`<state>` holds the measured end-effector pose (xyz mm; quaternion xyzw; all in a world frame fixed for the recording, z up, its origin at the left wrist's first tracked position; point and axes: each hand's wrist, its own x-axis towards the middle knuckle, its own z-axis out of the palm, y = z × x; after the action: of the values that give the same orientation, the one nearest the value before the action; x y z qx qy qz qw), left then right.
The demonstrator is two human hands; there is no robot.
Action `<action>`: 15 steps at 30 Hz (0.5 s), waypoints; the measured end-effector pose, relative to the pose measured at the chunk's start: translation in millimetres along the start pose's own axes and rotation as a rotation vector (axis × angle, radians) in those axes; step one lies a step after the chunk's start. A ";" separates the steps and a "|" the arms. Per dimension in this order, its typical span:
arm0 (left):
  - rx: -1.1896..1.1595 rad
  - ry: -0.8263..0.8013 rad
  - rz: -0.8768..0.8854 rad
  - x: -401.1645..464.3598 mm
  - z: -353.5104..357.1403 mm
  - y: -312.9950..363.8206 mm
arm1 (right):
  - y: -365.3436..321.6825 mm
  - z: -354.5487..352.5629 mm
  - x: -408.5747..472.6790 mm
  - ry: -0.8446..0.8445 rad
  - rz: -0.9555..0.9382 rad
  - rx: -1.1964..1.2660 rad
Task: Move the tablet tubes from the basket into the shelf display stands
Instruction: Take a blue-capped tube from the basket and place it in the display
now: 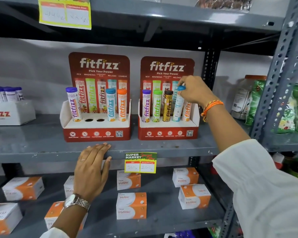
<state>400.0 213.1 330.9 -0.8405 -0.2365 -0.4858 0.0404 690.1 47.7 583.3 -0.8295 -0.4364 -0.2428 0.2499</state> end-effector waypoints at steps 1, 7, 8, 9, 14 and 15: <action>0.002 0.002 0.003 -0.3 0.0 -0.3 | -1.0 -1.4 0.0 -0.020 -0.010 -0.008; 0.000 0.007 0.014 -0.8 2.5 -2.2 | -7.8 -6.2 1.6 -0.087 0.001 0.036; -0.001 0.008 0.014 -1.1 2.9 -2.6 | -9.1 -6.0 2.1 -0.071 0.015 0.051; -0.001 0.009 0.013 -1.2 3.2 -3.0 | -10.2 -5.6 2.5 -0.052 0.025 0.067; 0.007 0.008 0.019 -1.1 3.4 -4.0 | -13.4 -5.0 1.3 0.011 0.029 0.052; 0.008 0.005 0.020 -1.0 3.3 -4.3 | -13.3 -5.6 1.6 0.009 0.021 0.043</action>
<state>400.4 217.6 327.7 -0.8414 -0.2299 -0.4866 0.0493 678.6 51.7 591.2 -0.8274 -0.4317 -0.2346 0.2721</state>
